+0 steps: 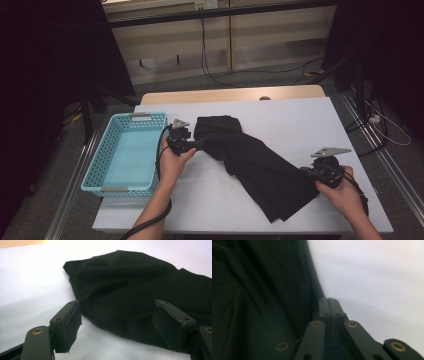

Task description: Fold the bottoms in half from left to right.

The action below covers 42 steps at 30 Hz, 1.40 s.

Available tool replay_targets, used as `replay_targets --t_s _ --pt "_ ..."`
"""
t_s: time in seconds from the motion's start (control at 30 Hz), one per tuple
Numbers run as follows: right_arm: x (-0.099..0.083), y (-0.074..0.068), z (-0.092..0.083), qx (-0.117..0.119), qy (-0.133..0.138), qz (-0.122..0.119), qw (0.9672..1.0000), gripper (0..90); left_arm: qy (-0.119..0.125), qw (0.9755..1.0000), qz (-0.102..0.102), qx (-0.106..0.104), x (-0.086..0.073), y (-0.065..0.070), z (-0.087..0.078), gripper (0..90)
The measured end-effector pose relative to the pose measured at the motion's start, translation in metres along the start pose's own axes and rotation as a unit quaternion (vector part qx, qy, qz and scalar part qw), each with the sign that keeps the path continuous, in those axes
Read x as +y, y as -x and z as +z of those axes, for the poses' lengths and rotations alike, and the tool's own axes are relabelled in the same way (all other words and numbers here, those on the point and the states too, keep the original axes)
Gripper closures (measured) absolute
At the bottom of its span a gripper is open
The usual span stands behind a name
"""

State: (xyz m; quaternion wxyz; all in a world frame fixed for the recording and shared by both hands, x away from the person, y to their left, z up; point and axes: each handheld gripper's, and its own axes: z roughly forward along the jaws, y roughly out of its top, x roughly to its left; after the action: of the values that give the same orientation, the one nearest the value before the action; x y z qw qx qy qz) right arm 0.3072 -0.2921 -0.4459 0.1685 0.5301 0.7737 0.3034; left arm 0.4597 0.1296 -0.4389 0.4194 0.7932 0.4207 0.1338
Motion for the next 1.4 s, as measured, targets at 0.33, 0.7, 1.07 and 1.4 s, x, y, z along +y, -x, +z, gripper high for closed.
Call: replay_targets --t_s 0.33,0.7,1.07,1.4 --pt "0.001 0.037 -0.005 -0.036 0.022 0.037 0.9984 90.0 0.012 0.9998 0.011 -0.006 0.002 0.006 -0.004 23.4" --pt "0.003 0.006 -0.022 0.001 0.052 0.011 0.9986 70.3 0.004 0.9995 0.031 -0.009 0.001 0.01 -0.006 19.2" --pt "-0.002 -0.005 -0.003 0.01 -0.007 -0.027 0.9996 87.5 0.008 0.9994 0.033 -0.011 0.001 0.011 -0.008 18.7" --pt "0.007 0.006 -0.021 0.019 0.029 -0.001 0.9994 88.5 0.008 0.9993 0.035 -0.014 0.002 0.013 -0.008 18.7"
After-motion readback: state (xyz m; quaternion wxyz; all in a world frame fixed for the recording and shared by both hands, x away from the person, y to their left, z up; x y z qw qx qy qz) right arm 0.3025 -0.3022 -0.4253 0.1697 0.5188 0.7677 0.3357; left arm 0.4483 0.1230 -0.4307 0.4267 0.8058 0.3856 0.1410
